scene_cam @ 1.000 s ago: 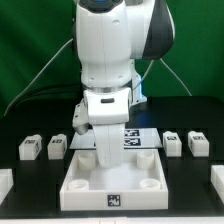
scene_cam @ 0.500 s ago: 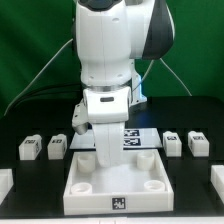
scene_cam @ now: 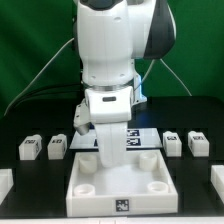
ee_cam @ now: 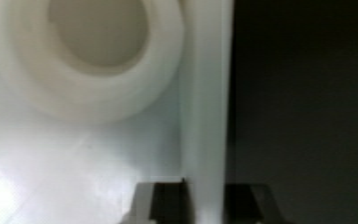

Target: Assemble one leg

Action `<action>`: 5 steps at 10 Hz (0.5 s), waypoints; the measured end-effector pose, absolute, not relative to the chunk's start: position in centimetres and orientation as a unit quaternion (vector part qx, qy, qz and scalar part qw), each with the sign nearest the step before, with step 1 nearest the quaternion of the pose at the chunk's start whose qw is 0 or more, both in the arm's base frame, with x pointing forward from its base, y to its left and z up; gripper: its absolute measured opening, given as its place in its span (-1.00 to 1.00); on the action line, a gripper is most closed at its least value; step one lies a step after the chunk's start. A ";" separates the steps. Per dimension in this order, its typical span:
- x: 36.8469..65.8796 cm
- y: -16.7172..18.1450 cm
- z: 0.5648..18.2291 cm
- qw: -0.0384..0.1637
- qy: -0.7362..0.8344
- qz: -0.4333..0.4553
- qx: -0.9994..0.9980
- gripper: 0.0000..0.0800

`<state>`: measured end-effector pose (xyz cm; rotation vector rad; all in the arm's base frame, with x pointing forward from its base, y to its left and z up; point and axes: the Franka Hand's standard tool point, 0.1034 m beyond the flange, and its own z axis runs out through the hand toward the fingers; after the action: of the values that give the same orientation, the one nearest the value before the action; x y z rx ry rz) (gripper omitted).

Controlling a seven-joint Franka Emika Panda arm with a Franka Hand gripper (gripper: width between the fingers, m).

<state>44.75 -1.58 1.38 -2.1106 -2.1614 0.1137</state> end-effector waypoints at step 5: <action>47.7 5.8 1.5 0.060 -0.703 0.016 -0.709 -0.82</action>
Offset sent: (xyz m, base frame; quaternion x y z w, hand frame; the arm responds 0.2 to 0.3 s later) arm 0.0239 0.0554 -0.0002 0.0002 0.0175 0.0233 0.9996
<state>47.72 5.77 1.45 -2.1456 -2.1266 0.0473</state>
